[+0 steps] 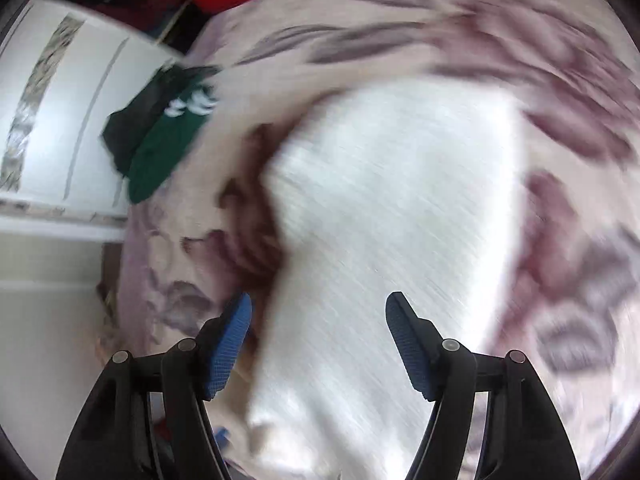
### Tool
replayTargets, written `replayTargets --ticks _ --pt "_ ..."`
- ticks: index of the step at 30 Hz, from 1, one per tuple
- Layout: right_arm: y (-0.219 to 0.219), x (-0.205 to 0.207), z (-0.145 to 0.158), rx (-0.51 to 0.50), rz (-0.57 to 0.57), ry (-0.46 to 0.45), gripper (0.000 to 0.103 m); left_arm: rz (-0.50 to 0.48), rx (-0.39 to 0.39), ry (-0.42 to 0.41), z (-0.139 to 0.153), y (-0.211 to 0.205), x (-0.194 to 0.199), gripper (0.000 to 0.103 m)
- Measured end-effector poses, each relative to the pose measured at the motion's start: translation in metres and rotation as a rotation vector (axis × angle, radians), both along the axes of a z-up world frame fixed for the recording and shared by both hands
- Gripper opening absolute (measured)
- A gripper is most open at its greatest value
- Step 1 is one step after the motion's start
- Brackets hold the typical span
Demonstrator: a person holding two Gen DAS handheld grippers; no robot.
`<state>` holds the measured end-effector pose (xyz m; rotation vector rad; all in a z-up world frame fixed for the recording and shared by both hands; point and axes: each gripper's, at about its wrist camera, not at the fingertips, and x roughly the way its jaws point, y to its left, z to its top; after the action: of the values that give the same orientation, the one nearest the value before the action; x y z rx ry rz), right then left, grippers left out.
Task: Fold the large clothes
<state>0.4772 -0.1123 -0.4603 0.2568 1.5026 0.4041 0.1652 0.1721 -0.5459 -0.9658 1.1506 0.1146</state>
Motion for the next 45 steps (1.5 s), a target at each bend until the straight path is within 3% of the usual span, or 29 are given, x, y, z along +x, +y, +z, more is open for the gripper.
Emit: replayTargets --ticks 6,10,12,13,14,18,21,24,25,27,29,32,35,41,43,45 --pt "-0.090 -0.064 -0.023 -0.074 -0.172 0.067 0.072 -0.185 0.037 -0.076 0.013 0.001 0.088 0.070" --pt "-0.112 -0.080 -0.041 -0.054 -0.252 0.084 0.071 -0.283 0.061 -0.114 0.018 -0.006 0.148 0.070" --pt "-0.114 -0.077 -0.045 -0.022 -0.294 0.041 0.051 -0.300 0.063 -0.126 0.021 -0.007 0.167 0.070" --pt "-0.110 -0.072 -0.047 0.002 -0.299 0.035 0.033 -0.308 0.068 -0.132 0.023 -0.009 0.172 0.070" --pt "-0.104 -0.064 -0.054 0.039 -0.293 0.032 0.028 -0.322 0.080 -0.137 0.026 -0.012 0.179 0.070" --pt "-0.067 -0.032 -0.070 0.099 -0.244 -0.022 0.028 -0.390 0.149 -0.135 0.015 -0.033 0.197 0.070" --pt "-0.034 -0.003 -0.111 0.053 -0.174 0.000 0.029 -0.422 0.212 0.010 -0.030 -0.049 0.208 0.070" --pt "-0.028 0.011 -0.137 0.009 -0.179 0.085 0.029 -0.408 0.139 0.086 -0.061 -0.050 0.197 0.070" --pt "-0.029 0.014 -0.133 0.035 -0.179 0.098 0.034 -0.397 0.114 0.064 -0.057 -0.047 0.190 0.070" --pt "-0.041 0.013 -0.115 0.158 -0.181 0.114 0.053 -0.394 0.084 0.018 -0.044 -0.041 0.179 0.070" --pt "-0.060 0.006 -0.094 0.197 -0.172 0.077 0.075 -0.379 0.039 -0.029 -0.028 -0.036 0.171 0.070" --pt "-0.086 0.002 -0.087 0.125 -0.169 0.038 0.076 -0.351 0.013 -0.087 -0.007 -0.034 0.182 0.070" --pt "-0.102 0.014 -0.098 0.108 -0.208 0.041 0.076 -0.384 0.026 -0.118 0.007 -0.045 0.223 0.072" --pt "-0.108 0.069 -0.123 0.161 -0.317 0.046 0.072 -0.482 0.134 -0.062 -0.029 -0.073 0.315 0.070" --pt "-0.105 0.088 -0.135 0.164 -0.332 0.059 0.072 -0.485 0.130 -0.136 -0.025 -0.075 0.323 0.015" --pt "-0.101 0.103 -0.142 0.165 -0.332 0.057 0.072 -0.444 0.114 -0.206 -0.008 -0.072 0.320 0.008"
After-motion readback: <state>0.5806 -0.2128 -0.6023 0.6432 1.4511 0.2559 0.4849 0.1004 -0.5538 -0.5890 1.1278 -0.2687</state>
